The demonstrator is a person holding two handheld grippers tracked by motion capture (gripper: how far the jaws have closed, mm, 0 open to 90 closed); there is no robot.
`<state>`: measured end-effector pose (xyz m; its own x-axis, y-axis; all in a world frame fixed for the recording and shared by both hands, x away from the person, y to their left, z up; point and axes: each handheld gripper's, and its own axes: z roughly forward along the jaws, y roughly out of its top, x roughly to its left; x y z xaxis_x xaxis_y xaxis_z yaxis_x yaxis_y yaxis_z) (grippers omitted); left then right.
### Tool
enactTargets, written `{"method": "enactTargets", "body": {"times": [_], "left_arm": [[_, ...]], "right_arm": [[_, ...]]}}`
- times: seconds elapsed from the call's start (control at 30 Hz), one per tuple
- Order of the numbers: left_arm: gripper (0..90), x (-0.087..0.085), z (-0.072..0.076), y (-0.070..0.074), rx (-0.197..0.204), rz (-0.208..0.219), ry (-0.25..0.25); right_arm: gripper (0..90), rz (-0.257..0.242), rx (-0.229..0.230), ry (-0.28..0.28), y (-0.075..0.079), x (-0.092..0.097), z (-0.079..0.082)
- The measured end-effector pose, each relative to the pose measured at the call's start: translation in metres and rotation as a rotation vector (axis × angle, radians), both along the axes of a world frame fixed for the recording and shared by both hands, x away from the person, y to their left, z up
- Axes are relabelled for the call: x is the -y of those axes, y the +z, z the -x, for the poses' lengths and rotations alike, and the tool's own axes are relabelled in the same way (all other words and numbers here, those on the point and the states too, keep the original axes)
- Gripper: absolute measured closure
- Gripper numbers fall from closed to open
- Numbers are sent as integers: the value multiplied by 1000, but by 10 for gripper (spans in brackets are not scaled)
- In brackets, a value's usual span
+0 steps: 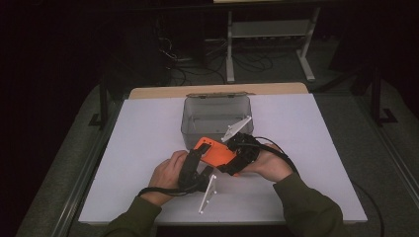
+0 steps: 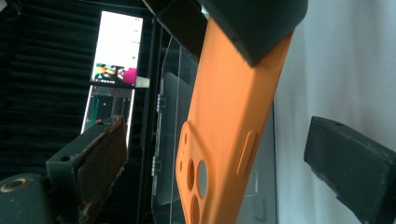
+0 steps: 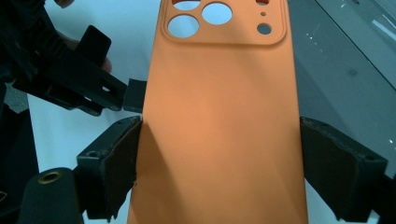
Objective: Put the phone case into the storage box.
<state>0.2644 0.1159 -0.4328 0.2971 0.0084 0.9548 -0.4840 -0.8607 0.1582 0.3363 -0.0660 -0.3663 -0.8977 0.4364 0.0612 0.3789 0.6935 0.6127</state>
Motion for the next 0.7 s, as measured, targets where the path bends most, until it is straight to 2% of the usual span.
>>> {"method": "enactTargets", "body": {"times": [0.13,0.33,0.5,0.7], "left_arm": [[69,1,0,-2,13,-6,6],[137,4,1,-5,40,-15,-6],[149,5,1,-9,59,-38,-12],[217,5,3,-11,72,-44,-23]], "right_arm": [[155,1,-2,4,-1,-1,0],[155,-3,-3,4,-1,0,0],[155,-4,-1,4,-1,0,1],[155,0,-2,7,-1,-2,1]]}}
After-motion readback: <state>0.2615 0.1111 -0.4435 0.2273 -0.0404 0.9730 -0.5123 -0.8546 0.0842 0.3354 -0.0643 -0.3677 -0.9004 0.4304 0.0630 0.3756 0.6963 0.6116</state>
